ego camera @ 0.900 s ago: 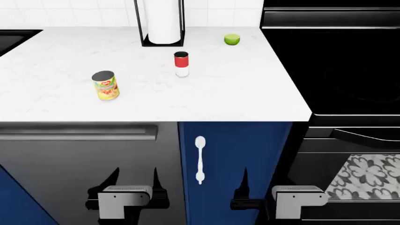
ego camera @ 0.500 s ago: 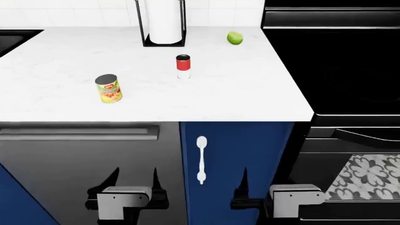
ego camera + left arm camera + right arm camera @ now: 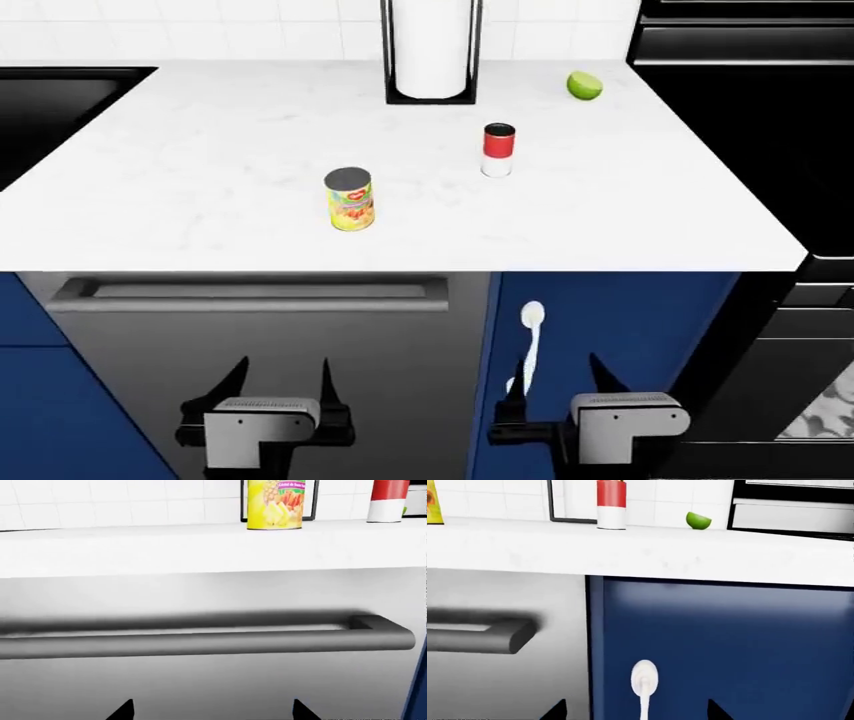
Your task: Pick the cans from the counter and place them in their designated side in the cabinet.
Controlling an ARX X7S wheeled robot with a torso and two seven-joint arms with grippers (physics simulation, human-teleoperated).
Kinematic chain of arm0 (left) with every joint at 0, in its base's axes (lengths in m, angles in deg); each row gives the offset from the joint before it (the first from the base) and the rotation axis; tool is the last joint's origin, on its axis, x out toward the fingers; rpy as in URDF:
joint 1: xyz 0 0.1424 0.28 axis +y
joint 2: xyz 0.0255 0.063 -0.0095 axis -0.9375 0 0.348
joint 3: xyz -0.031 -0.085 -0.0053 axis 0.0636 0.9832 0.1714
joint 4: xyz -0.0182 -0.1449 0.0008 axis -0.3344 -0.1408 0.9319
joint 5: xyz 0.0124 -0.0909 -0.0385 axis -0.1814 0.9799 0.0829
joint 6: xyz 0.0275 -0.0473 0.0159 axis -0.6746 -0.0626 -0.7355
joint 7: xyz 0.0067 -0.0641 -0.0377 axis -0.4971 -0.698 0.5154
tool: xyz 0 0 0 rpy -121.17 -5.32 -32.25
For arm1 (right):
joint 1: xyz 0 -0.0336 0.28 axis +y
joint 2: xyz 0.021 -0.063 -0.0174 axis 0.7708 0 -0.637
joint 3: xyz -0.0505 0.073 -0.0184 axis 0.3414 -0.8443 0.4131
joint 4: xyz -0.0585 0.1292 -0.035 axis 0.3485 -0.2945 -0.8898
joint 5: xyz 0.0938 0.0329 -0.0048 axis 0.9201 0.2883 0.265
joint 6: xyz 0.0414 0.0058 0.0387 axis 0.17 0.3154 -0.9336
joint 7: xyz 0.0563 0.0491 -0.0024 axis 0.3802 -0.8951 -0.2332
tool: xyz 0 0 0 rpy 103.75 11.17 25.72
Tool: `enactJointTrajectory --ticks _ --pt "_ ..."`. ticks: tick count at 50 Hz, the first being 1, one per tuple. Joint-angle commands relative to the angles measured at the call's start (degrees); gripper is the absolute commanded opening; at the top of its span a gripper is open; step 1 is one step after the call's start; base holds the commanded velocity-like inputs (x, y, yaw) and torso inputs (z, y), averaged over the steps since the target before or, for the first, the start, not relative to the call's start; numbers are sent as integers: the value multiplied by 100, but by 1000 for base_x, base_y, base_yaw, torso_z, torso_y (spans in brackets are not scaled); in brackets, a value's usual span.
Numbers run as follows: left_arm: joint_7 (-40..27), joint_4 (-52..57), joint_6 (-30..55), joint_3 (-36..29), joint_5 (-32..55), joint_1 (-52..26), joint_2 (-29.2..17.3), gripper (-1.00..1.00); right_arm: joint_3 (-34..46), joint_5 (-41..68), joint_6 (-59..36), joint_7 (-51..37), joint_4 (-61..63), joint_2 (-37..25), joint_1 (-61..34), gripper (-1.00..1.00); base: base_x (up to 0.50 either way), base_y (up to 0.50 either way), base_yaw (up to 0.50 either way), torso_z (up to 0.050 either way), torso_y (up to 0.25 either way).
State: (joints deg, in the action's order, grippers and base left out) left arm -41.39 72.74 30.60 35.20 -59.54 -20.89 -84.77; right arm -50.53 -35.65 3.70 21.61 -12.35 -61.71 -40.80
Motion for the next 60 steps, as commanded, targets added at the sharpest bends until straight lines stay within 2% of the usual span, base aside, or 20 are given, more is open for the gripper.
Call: enactJointTrajectory --ticks 1,10,14,19,38,49,55,60 --pt "-67 -32 -75 -132 13 9 -86 100 114 -116 -9 -222 -12 -90 -10 100 0 0 0 0 0" --pt "-170 -92 -191 -231 -162 -108 -197 100 234 -222 -249 -330 120 -177 -120 100 0 0 0 0 0" --pt "-89 61 25 -287 -177 -221 -311 100 294 -142 -705 -148 422 -313 -213 100 0 0 0 0 0" --pt "-93 322 615 -204 -107 -568 -412 100 348 41 -1702 156 1054 -501 -415 100 0 0 0 0 0" --pt "551 1732 3607 -66 752 -1629 -1023 100 67 609 -3970 529 2396 -821 -1557 100 0 0 0 0 0" --pt "987 2393 4961 72 1085 -2594 -1758 100 -327 1190 -6095 788 3585 -1145 -2726 100 0 0 0 0 0" --pt "1218 2478 5939 222 1423 -3288 -2037 100 -512 1559 -7119 958 3757 -1185 -3465 100 0 0 0 0 0" --pt "1469 2354 6267 154 1550 -3724 -2273 100 -712 1905 -7784 1183 3637 -1123 -3978 100 0 0 0 0 0"
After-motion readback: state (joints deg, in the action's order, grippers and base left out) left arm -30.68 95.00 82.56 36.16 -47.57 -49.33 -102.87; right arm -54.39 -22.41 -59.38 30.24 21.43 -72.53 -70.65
